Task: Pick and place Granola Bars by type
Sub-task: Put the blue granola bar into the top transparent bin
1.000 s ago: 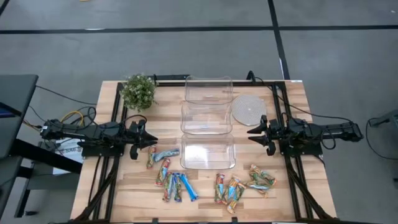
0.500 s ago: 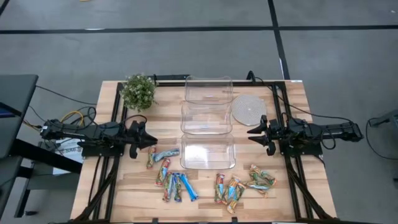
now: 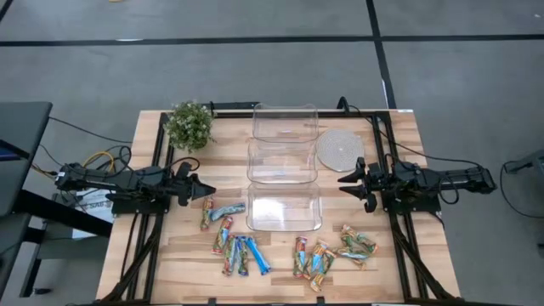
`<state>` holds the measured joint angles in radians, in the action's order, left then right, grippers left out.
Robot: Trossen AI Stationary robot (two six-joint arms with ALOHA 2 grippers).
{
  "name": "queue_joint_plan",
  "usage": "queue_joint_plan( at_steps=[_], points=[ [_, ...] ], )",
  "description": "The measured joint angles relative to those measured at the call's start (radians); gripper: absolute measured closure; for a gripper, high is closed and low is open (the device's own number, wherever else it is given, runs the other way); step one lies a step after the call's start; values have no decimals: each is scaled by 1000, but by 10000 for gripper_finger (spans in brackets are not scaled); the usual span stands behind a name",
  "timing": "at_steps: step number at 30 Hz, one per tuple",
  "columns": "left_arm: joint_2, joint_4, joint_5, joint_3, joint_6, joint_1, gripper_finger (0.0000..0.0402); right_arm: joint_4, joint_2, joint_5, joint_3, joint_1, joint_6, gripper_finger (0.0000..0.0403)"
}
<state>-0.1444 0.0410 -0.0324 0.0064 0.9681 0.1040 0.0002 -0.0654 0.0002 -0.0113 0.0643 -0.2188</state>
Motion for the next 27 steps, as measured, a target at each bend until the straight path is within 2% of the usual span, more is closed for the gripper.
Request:
queue_joint_plan(
  at_steps=[3, 5, 7, 10, 14, 22, 27],
  points=[
    [0, -11, 82, 19, -69, 0, 328, 0, 0, 0, 0, 0, 0, 270],
    [-1, -11, 148, 68, -208, 0, 328, 0, 0, 0, 0, 0, 0, 270],
    [1, -26, 167, 131, -355, 1, 328, 0, 0, 0, 0, 0, 0, 269],
    [-18, -159, 90, 222, -505, 1, 328, 0, 0, 0, 0, 0, 0, 269],
    [-89, -323, -42, 340, -619, 0, 328, 0, 0, 0, 0, 0, 0, 270],
    [-375, -482, -126, 526, -729, 0, 328, 0, 0, 0, 0, 0, 0, 270],
    [-559, -546, -224, 640, -765, 0, 328, 0, 0, 0, 0, 0, 0, 269]
  ],
)
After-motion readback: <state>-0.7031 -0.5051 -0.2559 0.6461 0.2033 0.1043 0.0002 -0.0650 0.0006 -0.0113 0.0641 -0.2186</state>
